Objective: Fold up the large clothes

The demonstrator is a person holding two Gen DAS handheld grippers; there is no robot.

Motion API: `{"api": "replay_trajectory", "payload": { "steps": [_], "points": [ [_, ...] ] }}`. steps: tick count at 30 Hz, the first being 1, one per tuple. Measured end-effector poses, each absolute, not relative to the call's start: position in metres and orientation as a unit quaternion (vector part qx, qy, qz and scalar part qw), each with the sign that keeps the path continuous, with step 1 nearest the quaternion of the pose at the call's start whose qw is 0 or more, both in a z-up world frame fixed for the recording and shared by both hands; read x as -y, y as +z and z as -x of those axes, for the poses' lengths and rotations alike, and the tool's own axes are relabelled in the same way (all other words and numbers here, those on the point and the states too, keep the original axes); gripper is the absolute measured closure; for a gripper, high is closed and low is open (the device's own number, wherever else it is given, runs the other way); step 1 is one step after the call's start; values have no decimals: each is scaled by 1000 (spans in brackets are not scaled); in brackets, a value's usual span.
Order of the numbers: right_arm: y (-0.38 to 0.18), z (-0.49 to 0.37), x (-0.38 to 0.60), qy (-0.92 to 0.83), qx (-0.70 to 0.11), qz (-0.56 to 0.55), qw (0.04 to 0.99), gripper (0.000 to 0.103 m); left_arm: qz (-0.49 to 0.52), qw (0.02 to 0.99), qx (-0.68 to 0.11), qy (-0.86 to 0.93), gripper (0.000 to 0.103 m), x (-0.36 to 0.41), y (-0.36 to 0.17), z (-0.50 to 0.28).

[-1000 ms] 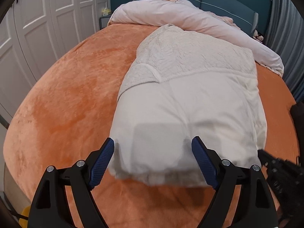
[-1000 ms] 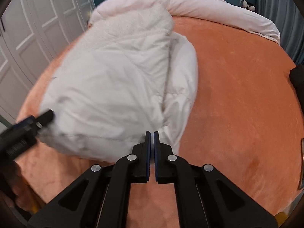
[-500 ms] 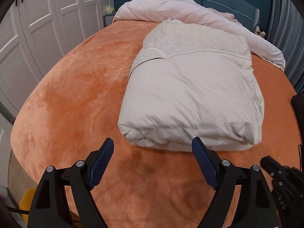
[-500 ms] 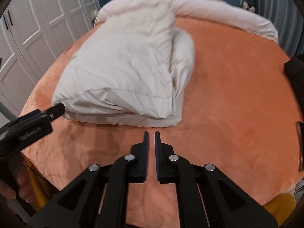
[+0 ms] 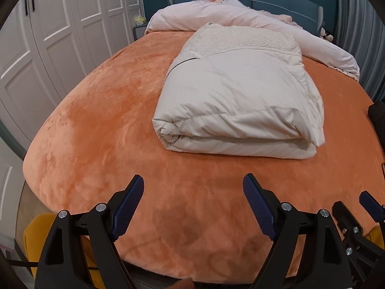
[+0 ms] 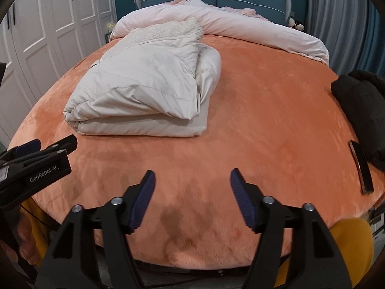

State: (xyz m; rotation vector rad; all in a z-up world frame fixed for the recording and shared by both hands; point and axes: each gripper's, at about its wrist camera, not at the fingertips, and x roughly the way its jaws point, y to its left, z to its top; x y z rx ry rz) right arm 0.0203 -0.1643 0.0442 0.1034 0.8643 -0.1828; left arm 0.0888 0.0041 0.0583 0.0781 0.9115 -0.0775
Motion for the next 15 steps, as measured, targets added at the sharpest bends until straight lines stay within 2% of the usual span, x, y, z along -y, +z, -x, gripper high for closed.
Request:
{"api": "replay_trajectory", "payload": {
  "steps": [9, 15],
  "points": [
    [44, -4, 156, -104, -405, -49, 907, 31, -50, 904, -423, -37, 20, 3, 57, -65],
    [42, 5, 150, -104, -396, -46, 911, 30, -62, 907, -415, -43, 20, 9, 54, -54]
  ]
}}
